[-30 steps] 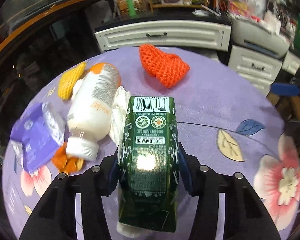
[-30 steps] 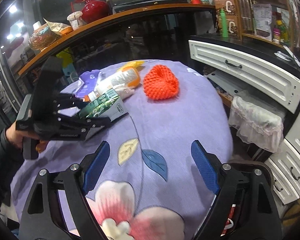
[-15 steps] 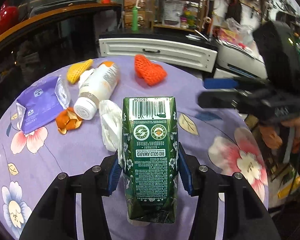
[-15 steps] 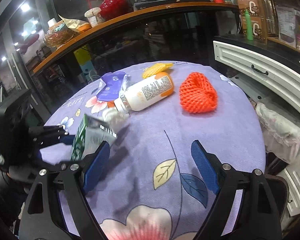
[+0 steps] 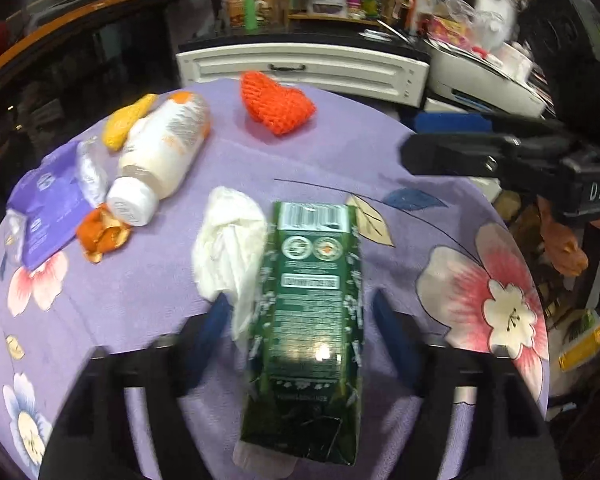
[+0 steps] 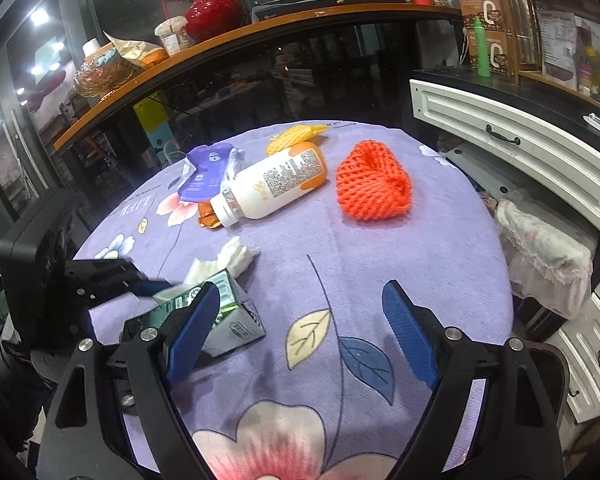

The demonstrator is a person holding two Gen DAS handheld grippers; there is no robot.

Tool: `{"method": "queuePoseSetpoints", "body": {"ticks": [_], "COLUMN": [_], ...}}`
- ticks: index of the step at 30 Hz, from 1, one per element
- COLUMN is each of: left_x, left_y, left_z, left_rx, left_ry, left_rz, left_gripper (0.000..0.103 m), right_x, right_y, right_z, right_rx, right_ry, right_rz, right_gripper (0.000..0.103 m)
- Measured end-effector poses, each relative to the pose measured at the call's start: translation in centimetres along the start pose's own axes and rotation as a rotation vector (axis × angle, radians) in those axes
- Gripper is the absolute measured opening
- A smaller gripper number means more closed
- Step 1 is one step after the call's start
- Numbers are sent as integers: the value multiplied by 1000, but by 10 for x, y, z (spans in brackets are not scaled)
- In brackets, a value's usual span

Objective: Collect trash
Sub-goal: 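Hold the green carton in the left tool while the right tool grasps the white tissue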

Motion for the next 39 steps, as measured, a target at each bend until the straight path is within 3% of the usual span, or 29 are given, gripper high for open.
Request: {"method": "queuePoseSetpoints", "body": {"ticks": [7, 11, 14, 22, 25, 34, 39], "left_x": [-23, -23, -13, -4, -14, -64, -62], "left_y": [-14, -19, -19, -13, -17, -57, -81], "left_z": [-1, 8, 11, 20, 22, 32, 32], "left_rx": [-33, -10, -1, 18, -15, -46, -48], "left_ry": [23, 35, 33, 25, -36, -35, -38], "left_rz": [21, -5, -27, -37, -18, 59, 11], "left_gripper": [85, 59, 51, 48, 48, 48, 48], "right_x": [-3, -4, -7, -12, -13, -9, -3], "right_y": [-4, -5, -6, -6, -4, 2, 1], "right_z": [8, 9, 8, 8, 6, -15, -36], "right_rx": [28, 39, 38, 34, 28, 0, -29], "right_ry": [4, 8, 6, -12, -12, 22, 44], "right_rz": [5, 5, 8, 8, 11, 8, -3], "right_gripper": [83, 83, 83, 83, 83, 83, 83]}}
Point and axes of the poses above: each gripper's, at about its wrist camera, not at the fingertips, and x roughly the way its jaws point, z to its right, y to its top, the point moved 3 cm from there along x, roughly the way its jaws point
